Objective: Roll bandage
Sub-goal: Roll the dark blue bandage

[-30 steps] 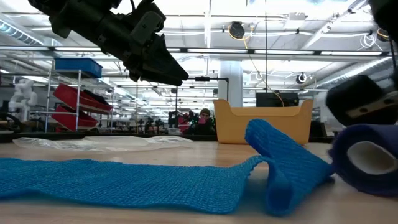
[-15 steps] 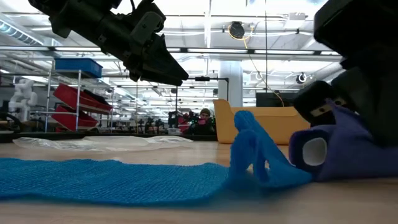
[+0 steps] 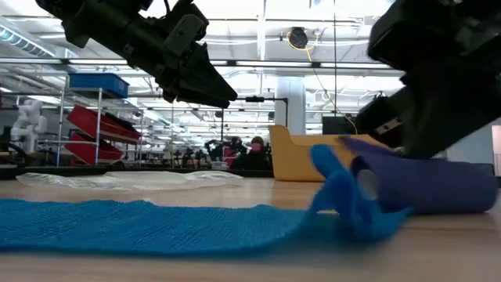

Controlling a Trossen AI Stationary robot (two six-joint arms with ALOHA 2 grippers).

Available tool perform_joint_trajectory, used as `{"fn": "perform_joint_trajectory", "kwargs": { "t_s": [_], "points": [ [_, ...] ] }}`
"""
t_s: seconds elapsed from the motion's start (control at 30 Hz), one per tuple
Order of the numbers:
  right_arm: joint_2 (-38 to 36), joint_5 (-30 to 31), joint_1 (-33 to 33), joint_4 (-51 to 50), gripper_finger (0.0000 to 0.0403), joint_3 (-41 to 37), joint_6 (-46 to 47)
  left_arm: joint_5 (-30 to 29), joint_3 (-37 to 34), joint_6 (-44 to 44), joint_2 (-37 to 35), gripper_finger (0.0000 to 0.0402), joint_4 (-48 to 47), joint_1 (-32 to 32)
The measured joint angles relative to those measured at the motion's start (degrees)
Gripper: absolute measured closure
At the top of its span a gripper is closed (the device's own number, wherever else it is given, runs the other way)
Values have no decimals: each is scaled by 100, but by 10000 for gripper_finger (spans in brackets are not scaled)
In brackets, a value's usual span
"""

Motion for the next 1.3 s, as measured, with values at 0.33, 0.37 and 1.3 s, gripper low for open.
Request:
{"fn": "perform_joint_trajectory", "kwargs": {
  "t_s": [0.33, 0.37, 1.3],
  "points": [
    [-44, -415, 341, -50, 403, -16, 472, 0, 0, -4, 0, 217, 0, -4],
    [-44, -459, 392, -56, 403, -18, 537, 0, 0, -4, 0, 217, 1, -3],
    [-462, -324, 693, -117, 403, -5, 466, 673, 396, -158, 1298, 217, 1474, -112]
  ]
}}
